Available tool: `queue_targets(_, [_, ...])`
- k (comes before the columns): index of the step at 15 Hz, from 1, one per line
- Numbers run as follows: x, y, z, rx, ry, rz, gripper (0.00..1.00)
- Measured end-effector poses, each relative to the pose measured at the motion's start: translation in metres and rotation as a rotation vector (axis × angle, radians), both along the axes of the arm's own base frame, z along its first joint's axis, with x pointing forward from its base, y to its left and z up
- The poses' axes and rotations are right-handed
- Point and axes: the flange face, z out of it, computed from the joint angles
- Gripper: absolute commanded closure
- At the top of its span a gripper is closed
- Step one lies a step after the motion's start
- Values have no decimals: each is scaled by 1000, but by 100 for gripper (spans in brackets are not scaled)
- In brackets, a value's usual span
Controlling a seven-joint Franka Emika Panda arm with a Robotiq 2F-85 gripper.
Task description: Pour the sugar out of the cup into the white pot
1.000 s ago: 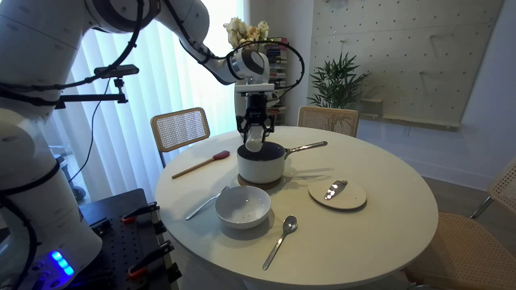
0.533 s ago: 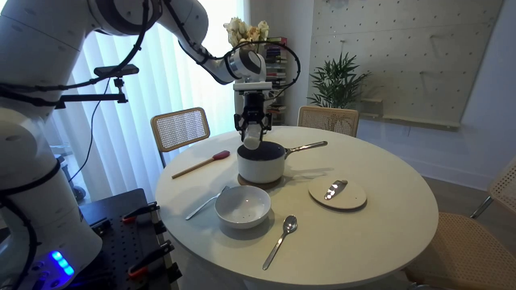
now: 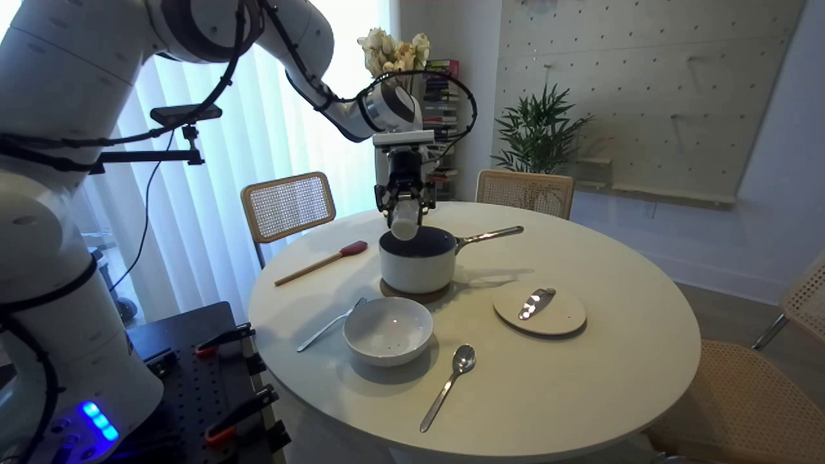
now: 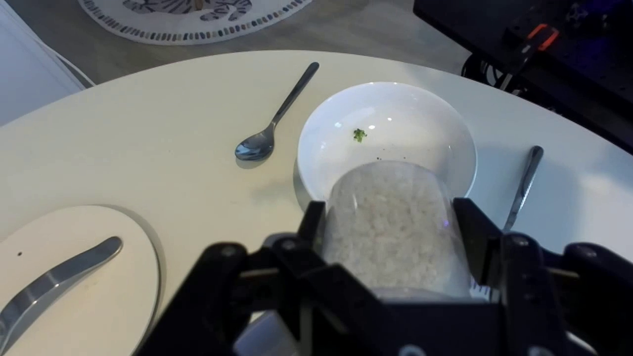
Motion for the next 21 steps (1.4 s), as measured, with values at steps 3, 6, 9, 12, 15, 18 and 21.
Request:
queue_targets(3, [0,2,-1,-34,1,26,59])
queue_targets(6, [0,6,-3,-63,4,51,59])
queue_targets(9, [-1,12,-7,-92,15,76,59])
queue_targets(12, [-3,16,-15,-125,32,101,59])
queue_targets(15, [-3,22,-24,-154,41,134,59])
queue_targets(18, [-3,28,-31,-184,45,169,59])
queue_targets(21, [-2,33,-38,-226,43,210,59])
